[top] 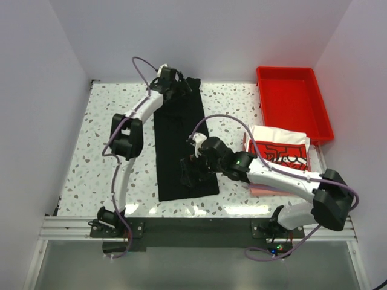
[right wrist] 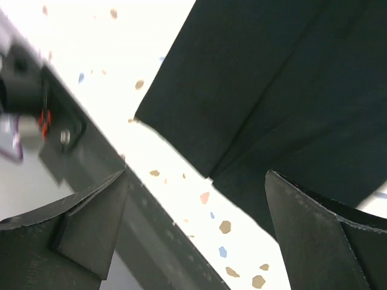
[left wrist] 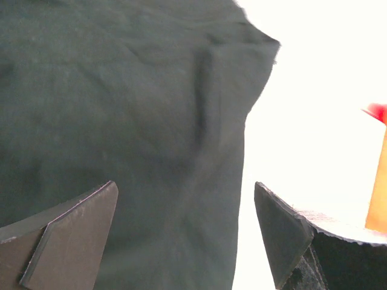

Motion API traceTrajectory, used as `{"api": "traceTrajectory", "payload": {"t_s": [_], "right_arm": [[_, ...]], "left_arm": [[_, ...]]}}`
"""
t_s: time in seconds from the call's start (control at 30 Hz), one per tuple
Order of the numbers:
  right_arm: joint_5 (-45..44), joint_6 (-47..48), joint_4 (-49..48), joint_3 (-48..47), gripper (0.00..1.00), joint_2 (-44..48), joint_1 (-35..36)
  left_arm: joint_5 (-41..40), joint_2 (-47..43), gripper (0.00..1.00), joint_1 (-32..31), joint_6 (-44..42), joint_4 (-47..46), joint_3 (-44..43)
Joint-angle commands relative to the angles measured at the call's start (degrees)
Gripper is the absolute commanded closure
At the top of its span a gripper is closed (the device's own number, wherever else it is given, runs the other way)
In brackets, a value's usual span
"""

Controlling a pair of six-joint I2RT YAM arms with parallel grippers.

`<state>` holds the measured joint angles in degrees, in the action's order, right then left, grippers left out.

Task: Fold and stack the t-shirts
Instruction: Fold the tshirt

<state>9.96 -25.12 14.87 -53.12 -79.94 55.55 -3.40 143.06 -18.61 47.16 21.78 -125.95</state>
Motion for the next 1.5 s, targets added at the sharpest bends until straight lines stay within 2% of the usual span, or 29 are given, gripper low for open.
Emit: {"api": "traceTrajectory", "payload": {"t_s": [0.0,0.07,0.1,0.17,0.2,0.27,0.3,0.4,0.5,0.67,0.8,0.9,0.97,1.1,1.27,1.3,1.4,1.47], "right_arm": [[-12.84,-3.08,3.66,-2.07,0.01,5.31,-0.18],[-16.01,-4.32,4.55,-0.94,0.01,7.42,-0.70],[-17.15,-4.58,4.64,0.64,0.01,8.30,-0.88],[-19.78,-6.86,5.52,3.36,0.01,11.38,-2.02],[-19.89,-7.13,6.04,4.25,0.01,12.43,-2.81],[-18.49,-6.87,6.66,5.66,0.01,14.11,-5.09],[-17.96,-6.35,7.18,6.27,0.01,14.37,-5.80],[-14.89,-5.46,9.91,7.24,0.01,14.99,-8.70],[-10.25,-4.67,10.36,8.64,0.01,15.78,-9.58],[-2.14,-3.53,9.21,10.58,0.01,15.00,-9.50],[-1.34,-4.75,8.16,11.99,0.01,13.41,-9.58],[-1.61,-5.55,6.84,13.22,0.01,13.15,-9.58],[-2.66,-5.99,7.01,13.31,0.01,12.88,-9.58],[-3.28,-6.25,6.22,14.10,0.01,12.53,-9.58],[-3.71,-7.04,5.96,15.15,0.03,11.56,-9.58],[-3.72,-7.30,5.70,15.33,0.03,11.56,-9.50],[-4.07,-7.74,4.82,16.12,0.04,11.65,-9.50],[-4.16,-7.83,4.46,16.47,0.05,11.39,-9.58]], "left_arm": [[1.55,-20.83,0.00,-1.78,-5.05,0.19,7.85],[2.16,-27.63,0.00,-2.22,-6.54,1.15,15.43],[1.99,-35.06,0.00,-2.48,-6.64,1.77,24.52],[-0.10,-43.35,0.00,-3.53,-6.47,0.20,35.98],[-0.90,-51.66,0.00,-4.06,-6.11,-2.94,47.61],[-2.48,-59.27,0.00,-5.38,-4.02,-4.11,57.88],[-3.01,-65.83,0.00,-5.73,-2.78,-3.16,66.10],[-3.54,-77.36,0.00,-7.66,1.44,-0.35,79.13],[-3.37,-85.72,0.00,-10.56,4.17,5.70,86.80],[1.71,-93.92,0.00,-13.73,6.98,13.72,94.12],[6.99,-97.10,0.00,-14.96,9.18,13.38,100.97],[9.55,-96.23,0.05,-16.45,10.23,12.06,104.05],[10.96,-95.70,0.13,-16.81,10.15,11.44,105.12],[8.14,-93.58,0.25,-16.90,9.80,12.94,104.24],[10.52,-90.34,0.42,-16.98,9.09,11.17,105.21],[10.87,-89.72,0.48,-16.98,8.75,11.35,105.21],[11.84,-88.40,0.59,-17.07,7.86,11.79,105.30],[10.52,-87.70,0.62,-17.07,7.60,12.58,104.95]]}}
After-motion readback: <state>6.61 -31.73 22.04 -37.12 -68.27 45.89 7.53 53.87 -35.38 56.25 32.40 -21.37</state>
